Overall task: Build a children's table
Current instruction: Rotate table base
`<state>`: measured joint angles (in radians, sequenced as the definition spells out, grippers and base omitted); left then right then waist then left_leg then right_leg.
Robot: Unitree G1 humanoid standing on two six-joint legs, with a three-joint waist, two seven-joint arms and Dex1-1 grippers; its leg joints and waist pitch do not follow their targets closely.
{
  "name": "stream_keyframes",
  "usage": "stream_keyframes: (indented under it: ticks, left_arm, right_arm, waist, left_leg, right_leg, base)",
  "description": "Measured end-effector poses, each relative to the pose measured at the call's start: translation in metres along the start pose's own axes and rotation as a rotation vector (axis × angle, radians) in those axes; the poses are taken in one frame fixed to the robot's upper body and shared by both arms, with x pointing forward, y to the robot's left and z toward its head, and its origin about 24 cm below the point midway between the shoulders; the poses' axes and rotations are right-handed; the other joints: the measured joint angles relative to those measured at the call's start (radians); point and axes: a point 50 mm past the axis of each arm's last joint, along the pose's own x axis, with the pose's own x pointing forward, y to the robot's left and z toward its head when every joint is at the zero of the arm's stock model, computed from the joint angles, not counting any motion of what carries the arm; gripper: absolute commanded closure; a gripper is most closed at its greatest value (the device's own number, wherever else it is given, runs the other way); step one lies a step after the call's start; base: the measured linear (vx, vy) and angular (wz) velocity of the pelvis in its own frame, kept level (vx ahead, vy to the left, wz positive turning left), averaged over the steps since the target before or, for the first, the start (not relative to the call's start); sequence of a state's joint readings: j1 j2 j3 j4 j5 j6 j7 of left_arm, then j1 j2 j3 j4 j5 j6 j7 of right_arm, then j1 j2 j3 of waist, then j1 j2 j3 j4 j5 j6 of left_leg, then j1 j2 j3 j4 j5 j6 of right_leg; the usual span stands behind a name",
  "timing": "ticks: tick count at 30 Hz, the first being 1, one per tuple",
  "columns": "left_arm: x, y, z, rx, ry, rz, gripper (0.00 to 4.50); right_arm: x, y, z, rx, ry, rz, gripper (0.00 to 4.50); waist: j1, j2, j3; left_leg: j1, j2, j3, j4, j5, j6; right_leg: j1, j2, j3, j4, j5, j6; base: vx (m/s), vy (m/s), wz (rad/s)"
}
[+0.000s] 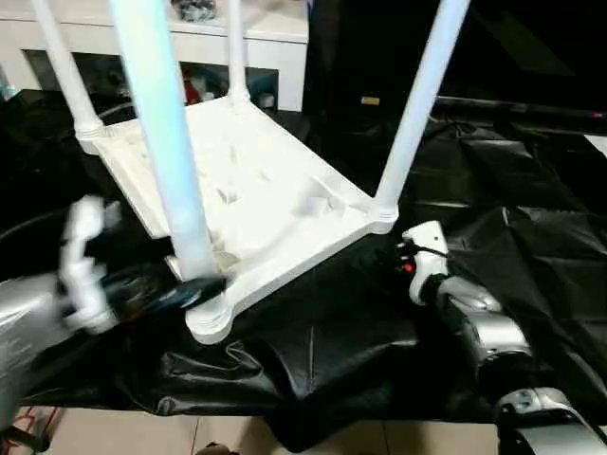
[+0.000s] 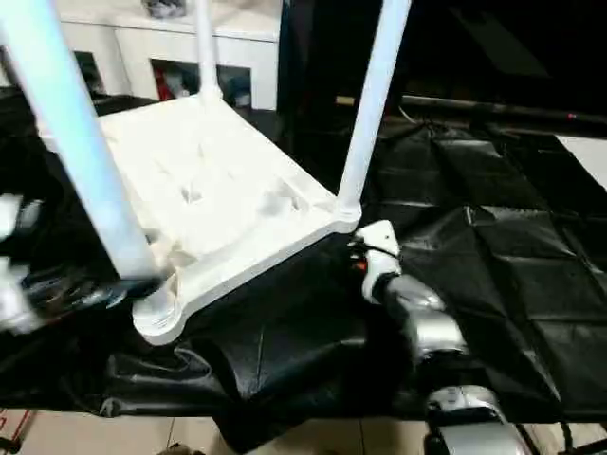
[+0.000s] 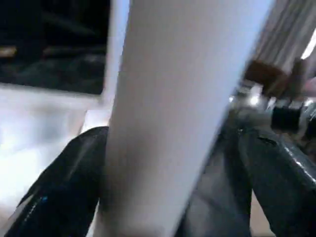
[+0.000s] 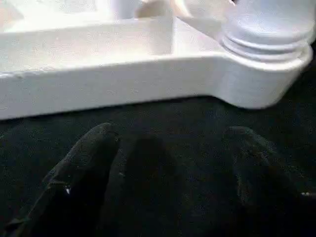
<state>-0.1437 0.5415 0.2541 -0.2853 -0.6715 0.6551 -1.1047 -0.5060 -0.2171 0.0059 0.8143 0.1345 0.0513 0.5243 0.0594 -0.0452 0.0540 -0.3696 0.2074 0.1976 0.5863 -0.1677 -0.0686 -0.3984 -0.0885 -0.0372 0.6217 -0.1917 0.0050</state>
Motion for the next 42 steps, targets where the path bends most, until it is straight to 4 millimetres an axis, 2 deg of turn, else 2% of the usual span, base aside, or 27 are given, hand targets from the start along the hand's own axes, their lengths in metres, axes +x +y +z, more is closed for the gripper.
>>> stream_keyframes:
  ticks: [3,8,15,21,23,28,33,39,42]
  left_arm:
    - [0.028,-0.009,-0.008,-0.038,-0.048,-0.077,0.08]
    - [0.064,-0.023,-0.027,-0.079,-0.024,-0.174,0.08]
    - [0.113,-0.021,-0.038,-0.019,-0.015,-0.167,0.08]
    - [0.149,-0.025,-0.041,0.015,-0.038,-0.169,0.08]
    - [0.156,-0.028,-0.043,0.02,-0.051,-0.177,0.08]
    - [0.176,-0.036,-0.047,0.048,-0.058,-0.217,0.08]
    - [0.198,-0.037,-0.045,0.074,-0.094,-0.174,0.08]
    - [0.208,-0.034,-0.045,0.143,-0.066,-0.121,0.08]
    - [0.206,-0.026,-0.05,0.199,-0.022,-0.112,0.08]
  right_arm:
    - [0.005,0.005,-0.002,-0.005,0.017,0.0,0.73]
    - [0.013,0.013,0.003,-0.027,0.017,0.022,0.73]
    - [0.019,0.015,0.007,-0.059,0.023,0.025,0.73]
    - [0.019,0.013,0.007,-0.058,0.019,0.016,0.73]
    - [0.019,0.013,0.007,-0.058,0.018,0.011,0.73]
    - [0.018,0.007,0.008,-0.047,0.016,-0.01,0.73]
    - [0.017,0.005,0.01,-0.051,-0.005,-0.024,0.73]
    - [0.017,0.002,0.012,-0.057,-0.014,-0.047,0.73]
    - [0.016,-0.001,0.013,-0.065,-0.021,-0.055,0.73]
  waist:
    - [0.0,0.0,0.0]
    - [-0.001,0.0,0.0]
    - [-0.004,0.002,0.0]
    - [-0.011,0.009,0.001]
    - [-0.017,0.011,0.001]
    - [-0.028,0.027,-0.001]
    - [-0.028,0.043,-0.001]
    - [-0.025,0.054,-0.002]
    - [-0.026,0.061,-0.001]
  left_leg:
    - [0.0,0.0,0.0,0.001,0.0,0.0]
    - [-0.002,0.0,0.0,0.0,0.0,0.0]
    - [-0.002,0.0,0.0,0.001,0.0,0.0]
    - [-0.002,0.0,0.0,0.003,0.0,0.0]
    - [-0.003,0.0,0.0,0.003,0.0,0.0]
    - [-0.004,0.001,0.0,0.003,0.0,0.001]
    - [-0.005,0.001,0.0,0.003,0.0,0.001]
    - [-0.005,0.001,-0.001,0.003,0.0,0.001]
    - [-0.005,0.001,-0.001,0.003,0.0,0.001]
  right_leg:
    - [0.0,0.0,0.0,0.001,0.0,0.001]
    - [-0.002,0.0,0.0,0.0,-0.001,0.002]
    - [-0.001,0.0,0.0,0.001,-0.001,0.002]
    - [-0.002,0.0,0.0,0.001,0.0,0.002]
    - [-0.002,0.0,0.0,0.0,0.0,0.002]
    - [-0.002,0.0,-0.001,-0.004,0.0,0.002]
    - [-0.002,0.0,-0.001,-0.005,0.0,0.002]
    - [-0.001,0.0,-0.002,-0.005,0.0,0.002]
    - [-0.002,0.0,-0.002,-0.005,0.001,0.001]
  base:
    - [0.0,0.0,0.0]
    - [0.0,0.0,0.0]
    - [0.0,0.0,0.0]
    - [0.0,0.0,0.0]
    - [0.0,0.0,0.0]
    - [0.0,0.0,0.0]
    - [0.0,0.0,0.0]
    - [0.0,0.0,0.0]
    - [0.0,0.0,0.0]
